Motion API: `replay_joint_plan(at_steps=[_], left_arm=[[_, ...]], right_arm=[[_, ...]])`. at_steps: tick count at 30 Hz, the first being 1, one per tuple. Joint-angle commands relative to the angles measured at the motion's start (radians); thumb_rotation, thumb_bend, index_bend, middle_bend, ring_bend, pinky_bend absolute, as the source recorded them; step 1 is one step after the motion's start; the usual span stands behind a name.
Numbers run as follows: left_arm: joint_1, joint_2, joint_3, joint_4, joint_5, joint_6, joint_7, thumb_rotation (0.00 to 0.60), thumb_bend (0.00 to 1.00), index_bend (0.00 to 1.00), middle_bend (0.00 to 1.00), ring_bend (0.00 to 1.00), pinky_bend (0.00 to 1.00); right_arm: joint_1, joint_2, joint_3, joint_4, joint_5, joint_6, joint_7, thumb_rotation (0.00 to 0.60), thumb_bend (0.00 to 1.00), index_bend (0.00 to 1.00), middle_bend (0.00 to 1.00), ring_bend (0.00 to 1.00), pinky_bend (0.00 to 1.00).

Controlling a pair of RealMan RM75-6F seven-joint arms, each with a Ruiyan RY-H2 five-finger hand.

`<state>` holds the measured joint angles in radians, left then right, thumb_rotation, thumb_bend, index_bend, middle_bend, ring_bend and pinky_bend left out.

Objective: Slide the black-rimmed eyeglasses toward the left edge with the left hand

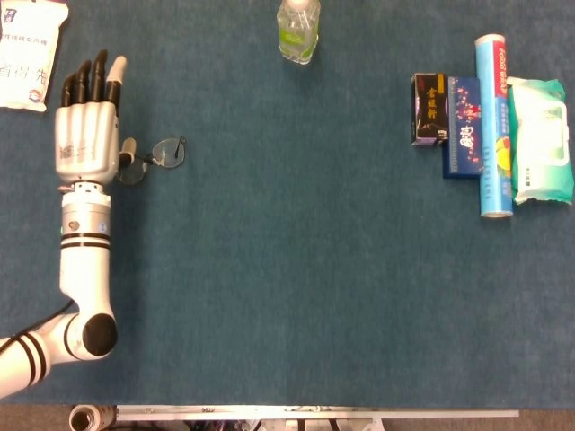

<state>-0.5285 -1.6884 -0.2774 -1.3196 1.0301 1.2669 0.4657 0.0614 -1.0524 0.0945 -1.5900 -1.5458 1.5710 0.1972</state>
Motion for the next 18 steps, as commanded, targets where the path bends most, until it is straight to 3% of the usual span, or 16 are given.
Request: replay_joint_plan(at_steps=[1,18], left_arm=[[-0.004,-0.013,0.005,0.013,0.000,-0.005,-0.001,0.600,0.25,0.00,0.00,0.00,0.09],[-0.018,-0.071,0.020,0.103,0.004,-0.049,-0.034,0.600,0.25,0.00,0.00,0.00,0.09]], right_arm=[[-0.001,0.001,0.000,0.000,-0.001,0.002,0.002,0.600,0.35,0.53,0.44,0.25,0.21],[-0.002,0.002,-0.001,-0.001,-0.004,0.004,0.002,0.600,0.35,0.53,0.44,0.25,0.21]])
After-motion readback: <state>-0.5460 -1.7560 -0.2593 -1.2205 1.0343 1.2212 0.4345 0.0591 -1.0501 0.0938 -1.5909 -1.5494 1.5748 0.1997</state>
